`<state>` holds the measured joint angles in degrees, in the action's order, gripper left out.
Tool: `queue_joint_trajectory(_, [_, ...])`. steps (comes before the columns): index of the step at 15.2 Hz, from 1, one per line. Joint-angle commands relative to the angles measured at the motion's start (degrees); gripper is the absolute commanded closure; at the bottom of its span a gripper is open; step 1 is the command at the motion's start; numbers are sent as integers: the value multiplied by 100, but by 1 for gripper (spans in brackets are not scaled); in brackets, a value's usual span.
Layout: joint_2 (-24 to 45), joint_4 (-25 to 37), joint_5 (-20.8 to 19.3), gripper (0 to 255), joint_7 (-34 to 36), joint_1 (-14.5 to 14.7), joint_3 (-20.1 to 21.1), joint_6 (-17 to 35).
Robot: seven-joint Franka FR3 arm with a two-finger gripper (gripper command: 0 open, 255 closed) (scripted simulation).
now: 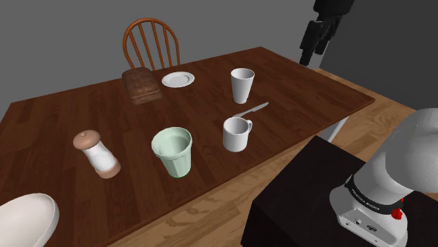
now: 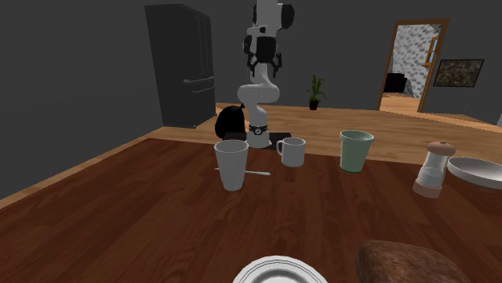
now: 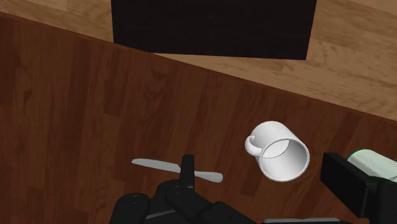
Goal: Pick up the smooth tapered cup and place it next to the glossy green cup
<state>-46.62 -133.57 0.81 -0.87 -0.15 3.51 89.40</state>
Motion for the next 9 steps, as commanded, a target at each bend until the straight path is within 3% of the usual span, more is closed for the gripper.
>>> queue_joint_trajectory(1, [0, 0, 0, 0, 0, 0, 0, 0])
queue_joint_trajectory(9, [1490, 353, -95, 0, -578, -156, -547, 1029])
